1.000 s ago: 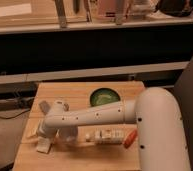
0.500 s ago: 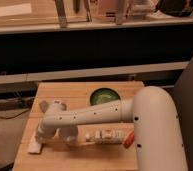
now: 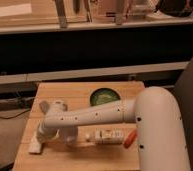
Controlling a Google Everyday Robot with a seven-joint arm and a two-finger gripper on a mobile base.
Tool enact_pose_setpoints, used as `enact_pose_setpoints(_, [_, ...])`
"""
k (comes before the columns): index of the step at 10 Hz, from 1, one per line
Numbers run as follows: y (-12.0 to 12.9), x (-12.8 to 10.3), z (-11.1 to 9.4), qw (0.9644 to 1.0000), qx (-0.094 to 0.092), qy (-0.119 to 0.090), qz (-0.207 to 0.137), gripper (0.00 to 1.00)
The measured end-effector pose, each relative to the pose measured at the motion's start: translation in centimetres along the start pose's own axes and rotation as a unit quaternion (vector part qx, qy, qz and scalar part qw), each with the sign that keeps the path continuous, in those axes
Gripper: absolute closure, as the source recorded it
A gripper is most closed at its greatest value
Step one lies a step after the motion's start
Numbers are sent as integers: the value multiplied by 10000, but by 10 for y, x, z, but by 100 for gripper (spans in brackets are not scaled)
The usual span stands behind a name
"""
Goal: Place the white sponge in the ceramic bowl
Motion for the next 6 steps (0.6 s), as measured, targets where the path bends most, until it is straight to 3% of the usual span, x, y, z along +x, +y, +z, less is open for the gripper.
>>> enact_pose_setpoints(2, [-2,-1,-7,9998,175,47,-14,100])
enact_pose_setpoints(6, [-12,-1,-46,9961,804,342,-100,100])
